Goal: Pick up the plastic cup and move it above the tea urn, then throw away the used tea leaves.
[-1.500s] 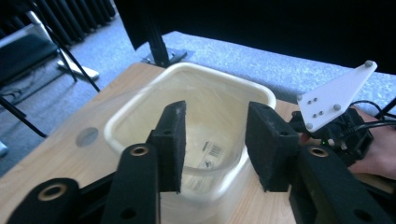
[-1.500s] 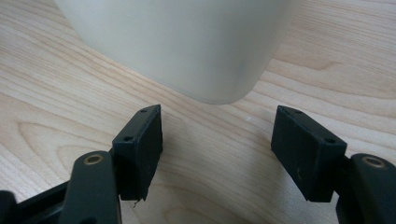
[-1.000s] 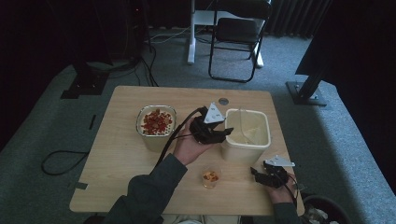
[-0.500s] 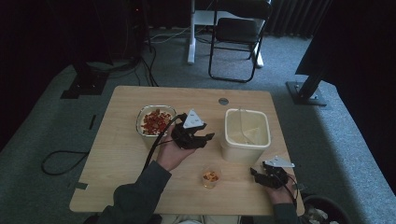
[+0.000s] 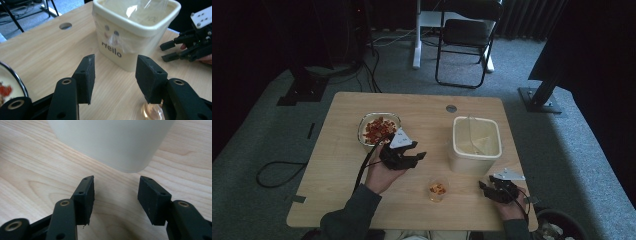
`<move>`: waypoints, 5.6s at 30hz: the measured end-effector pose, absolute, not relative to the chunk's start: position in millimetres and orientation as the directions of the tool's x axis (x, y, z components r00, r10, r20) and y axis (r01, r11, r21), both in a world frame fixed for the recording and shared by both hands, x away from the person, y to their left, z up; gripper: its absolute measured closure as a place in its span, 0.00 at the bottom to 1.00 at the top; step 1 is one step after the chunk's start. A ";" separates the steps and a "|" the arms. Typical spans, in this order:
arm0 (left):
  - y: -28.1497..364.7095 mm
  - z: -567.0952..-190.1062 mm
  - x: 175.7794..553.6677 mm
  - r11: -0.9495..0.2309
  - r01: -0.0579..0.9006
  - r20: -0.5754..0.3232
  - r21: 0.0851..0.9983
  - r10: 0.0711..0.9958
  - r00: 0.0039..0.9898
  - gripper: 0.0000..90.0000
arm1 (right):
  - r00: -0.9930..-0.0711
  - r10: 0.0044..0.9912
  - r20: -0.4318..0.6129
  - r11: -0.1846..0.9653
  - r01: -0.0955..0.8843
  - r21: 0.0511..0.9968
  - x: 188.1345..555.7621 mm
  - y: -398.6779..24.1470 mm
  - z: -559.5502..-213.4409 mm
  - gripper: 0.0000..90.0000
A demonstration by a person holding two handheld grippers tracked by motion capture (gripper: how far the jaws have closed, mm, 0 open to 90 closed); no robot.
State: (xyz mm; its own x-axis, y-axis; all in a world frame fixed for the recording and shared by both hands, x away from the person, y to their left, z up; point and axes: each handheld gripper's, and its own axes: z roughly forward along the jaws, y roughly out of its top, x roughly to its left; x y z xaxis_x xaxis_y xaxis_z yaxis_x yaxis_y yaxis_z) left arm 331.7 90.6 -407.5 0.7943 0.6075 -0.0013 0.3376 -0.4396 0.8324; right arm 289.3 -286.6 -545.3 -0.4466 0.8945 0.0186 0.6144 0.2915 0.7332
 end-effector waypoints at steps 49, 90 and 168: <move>141.2 -483.1 314.0 -0.466 0.415 -0.060 0.781 0.606 0.793 0.41 | -0.765 0.641 0.063 0.453 0.442 0.774 263.0 -193.6 -534.1 0.48; 41.3 -512.1 321.4 -0.403 0.318 -0.058 0.858 0.539 0.840 0.23 | -0.787 0.617 -0.008 0.490 0.376 0.787 287.8 -152.8 -538.2 0.65; 224.9 -431.7 319.9 -0.200 0.285 -0.032 0.937 0.766 0.642 0.36 | -0.654 0.756 -0.039 0.442 0.465 0.767 277.9 -230.5 -533.3 0.56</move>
